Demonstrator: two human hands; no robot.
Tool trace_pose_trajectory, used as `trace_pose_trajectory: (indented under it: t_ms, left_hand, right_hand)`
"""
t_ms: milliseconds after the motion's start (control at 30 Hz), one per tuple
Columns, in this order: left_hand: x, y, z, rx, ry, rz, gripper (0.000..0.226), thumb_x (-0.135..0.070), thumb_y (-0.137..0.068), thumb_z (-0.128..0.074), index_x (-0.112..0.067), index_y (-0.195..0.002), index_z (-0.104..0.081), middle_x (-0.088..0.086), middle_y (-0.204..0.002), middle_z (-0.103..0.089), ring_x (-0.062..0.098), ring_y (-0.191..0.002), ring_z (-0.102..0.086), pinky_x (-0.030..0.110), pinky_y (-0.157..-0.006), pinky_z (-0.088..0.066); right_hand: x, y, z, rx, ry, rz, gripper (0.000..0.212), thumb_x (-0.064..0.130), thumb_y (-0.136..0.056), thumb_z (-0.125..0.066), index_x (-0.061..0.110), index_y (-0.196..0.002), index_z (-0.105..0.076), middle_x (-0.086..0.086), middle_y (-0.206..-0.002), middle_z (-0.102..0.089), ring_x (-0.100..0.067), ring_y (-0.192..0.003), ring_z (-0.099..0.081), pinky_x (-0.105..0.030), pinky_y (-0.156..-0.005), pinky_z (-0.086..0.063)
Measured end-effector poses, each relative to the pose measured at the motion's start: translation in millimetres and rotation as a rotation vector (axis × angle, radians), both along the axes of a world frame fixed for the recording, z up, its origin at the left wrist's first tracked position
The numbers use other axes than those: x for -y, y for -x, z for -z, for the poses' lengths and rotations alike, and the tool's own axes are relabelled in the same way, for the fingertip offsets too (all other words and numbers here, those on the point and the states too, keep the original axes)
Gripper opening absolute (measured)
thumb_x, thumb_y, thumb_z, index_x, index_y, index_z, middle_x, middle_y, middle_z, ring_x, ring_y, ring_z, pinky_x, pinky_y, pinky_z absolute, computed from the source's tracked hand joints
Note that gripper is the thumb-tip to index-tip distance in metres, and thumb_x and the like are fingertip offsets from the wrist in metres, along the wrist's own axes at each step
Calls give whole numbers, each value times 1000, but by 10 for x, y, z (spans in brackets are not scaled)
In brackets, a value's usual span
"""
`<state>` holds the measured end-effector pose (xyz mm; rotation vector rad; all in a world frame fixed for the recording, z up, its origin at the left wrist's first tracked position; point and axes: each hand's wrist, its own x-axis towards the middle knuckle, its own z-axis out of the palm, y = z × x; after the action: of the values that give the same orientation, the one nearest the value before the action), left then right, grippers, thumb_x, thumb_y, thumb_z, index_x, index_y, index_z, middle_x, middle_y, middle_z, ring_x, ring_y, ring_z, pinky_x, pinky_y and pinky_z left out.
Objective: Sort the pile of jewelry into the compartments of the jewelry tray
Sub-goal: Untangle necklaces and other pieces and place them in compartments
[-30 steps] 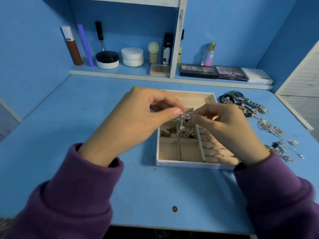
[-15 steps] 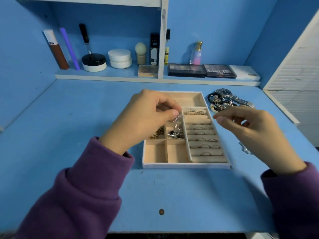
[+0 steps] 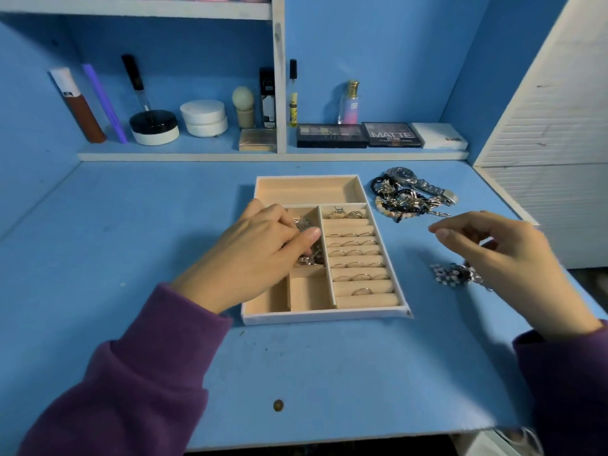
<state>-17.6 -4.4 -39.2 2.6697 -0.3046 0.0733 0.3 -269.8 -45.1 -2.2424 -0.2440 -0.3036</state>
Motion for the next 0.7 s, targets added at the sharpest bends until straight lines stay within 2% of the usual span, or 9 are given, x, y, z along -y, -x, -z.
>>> trace_pose_trajectory:
  t_ms: [133, 200, 300, 400, 467, 567, 700]
  left_hand:
    - [212, 1, -113, 119, 149, -25, 46, -54, -85, -30, -29, -93, -68, -15, -96, -53, 3, -97, -36, 23, -80, -28]
    - [382, -10, -157, 174, 187, 34, 35, -51, -82, -40, -32, -92, -66, -17, -96, -55, 5, -98, -40, 25, -79, -32]
    - [707, -66, -158, 182, 186, 166, 14, -36, -85, -54, -34, -93, -66, -17, -100, -59, 7, -101, -44, 26, -84, -35]
    - [1041, -168, -83, 131, 96, 311, 16, -30, -88, -57, -30, -102, -63, -13, -107, -59, 7, -102, -42, 20, -87, -30]
    - [1229, -228, -35, 54, 35, 374, 23, -34, -88, -57, -27, -110, -60, -10, -111, -59, 9, -104, -45, 25, -92, -34]
    - [1406, -314, 37, -26, -106, 378, 38, -43, -85, -58, -21, -117, -53, -3, -114, -56, 14, -109, -46, 30, -89, -39]
    - [1492, -398, 54, -70, -171, 366, 26, -36, -87, -58, -14, -100, -63, 5, -105, -58, 20, -101, -50, 31, -82, -39]
  right_hand:
    - [271, 8, -61, -37, 93, 4, 14, 14, -83, -64, 25, -81, -72, 0, -71, -57, -4, -57, -49, -9, -54, -35]
    - [411, 6, -70, -70, 152, -6, 16, 13, -82, -64, 27, -80, -71, 7, -70, -58, -3, -58, -50, -10, -56, -36]
    - [564, 17, -67, -65, 227, -8, 21, 9, -82, -63, 28, -80, -71, 11, -72, -61, -4, -64, -51, -10, -58, -37]
    - [627, 32, -60, -55, 250, -12, 27, 4, -81, -60, 28, -80, -70, 9, -75, -61, -2, -66, -52, -8, -60, -37]
    - [648, 31, -37, -58, 261, -18, 31, 3, -80, -59, 32, -80, -69, 7, -78, -62, -6, -71, -52, -9, -61, -37]
    - [643, 36, -3, -70, 249, -24, 32, 0, -79, -56, 29, -83, -70, 6, -79, -61, -7, -74, -52, -9, -63, -37]
    - [624, 34, 19, -90, 219, -23, 32, 1, -78, -53, 28, -83, -71, 4, -79, -60, -6, -73, -51, -10, -63, -37]
